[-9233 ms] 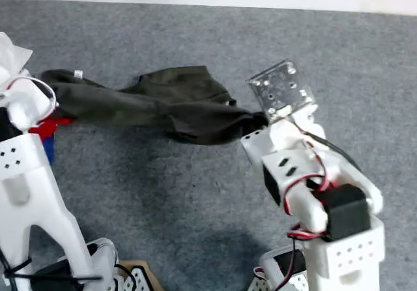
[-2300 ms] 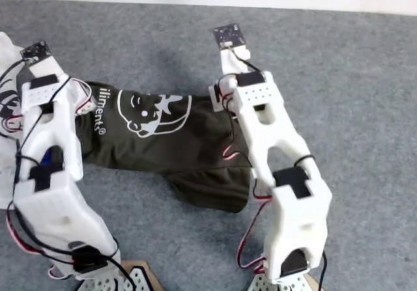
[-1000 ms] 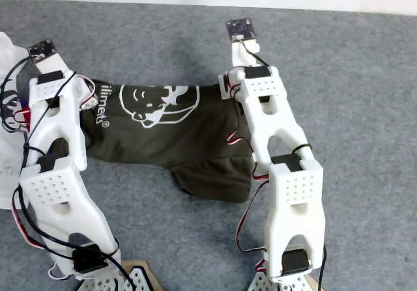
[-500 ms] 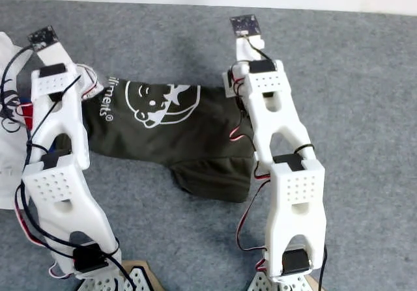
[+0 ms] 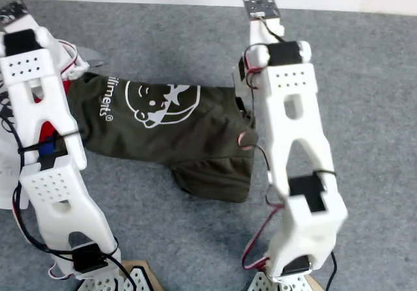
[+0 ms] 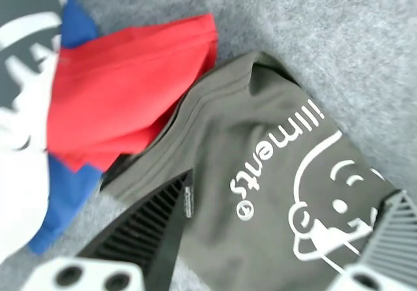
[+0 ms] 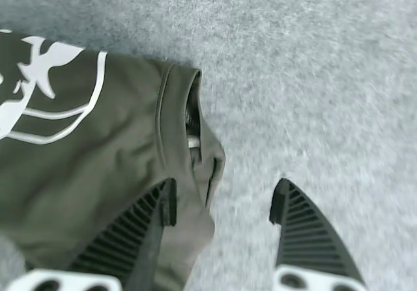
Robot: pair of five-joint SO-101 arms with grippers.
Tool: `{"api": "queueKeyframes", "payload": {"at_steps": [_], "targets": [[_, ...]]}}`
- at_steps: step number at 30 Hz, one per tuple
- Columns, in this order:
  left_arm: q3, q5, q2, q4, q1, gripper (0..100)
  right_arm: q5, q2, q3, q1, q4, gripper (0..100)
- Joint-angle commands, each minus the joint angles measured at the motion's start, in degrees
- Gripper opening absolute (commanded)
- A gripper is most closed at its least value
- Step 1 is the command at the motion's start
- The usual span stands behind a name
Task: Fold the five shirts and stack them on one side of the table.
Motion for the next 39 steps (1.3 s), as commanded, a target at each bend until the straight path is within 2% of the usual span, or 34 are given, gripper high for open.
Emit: {"api": "queueKeyframes", "payload": {"at_steps": [1,8,14,20,27,36,39], "targets": [[-5.6,1.7,-3.0,4.0,-0.1,43,-0.7,-16.7,13.1,-1.8,-4.4,23.1],[12.0,1.2,-17.1,4.0,3.5,43,-0.7,-41.5,49.7,-2.2,-21.2,23.1],[34.2,1.1,-31.3,1.8,6.2,43,-0.7,-50.9,67.4,-5.0,-24.3,23.1],[61.2,1.1,-42.7,-13.9,6.0,43,0.7,-57.5,82.2,-10.5,-27.8,23.1],[89.0,1.5,-52.4,-35.3,6.0,43,11.3,-68.7,95.7,-20.4,-33.6,23.1],[107.6,1.2,-60.4,-52.2,5.9,43,18.5,-83.1,105.7,-20.9,-33.6,23.1],[108.9,1.2,-60.9,-53.8,5.9,43,18.1,-85.4,107.8,-18.9,-33.5,23.1]]}}
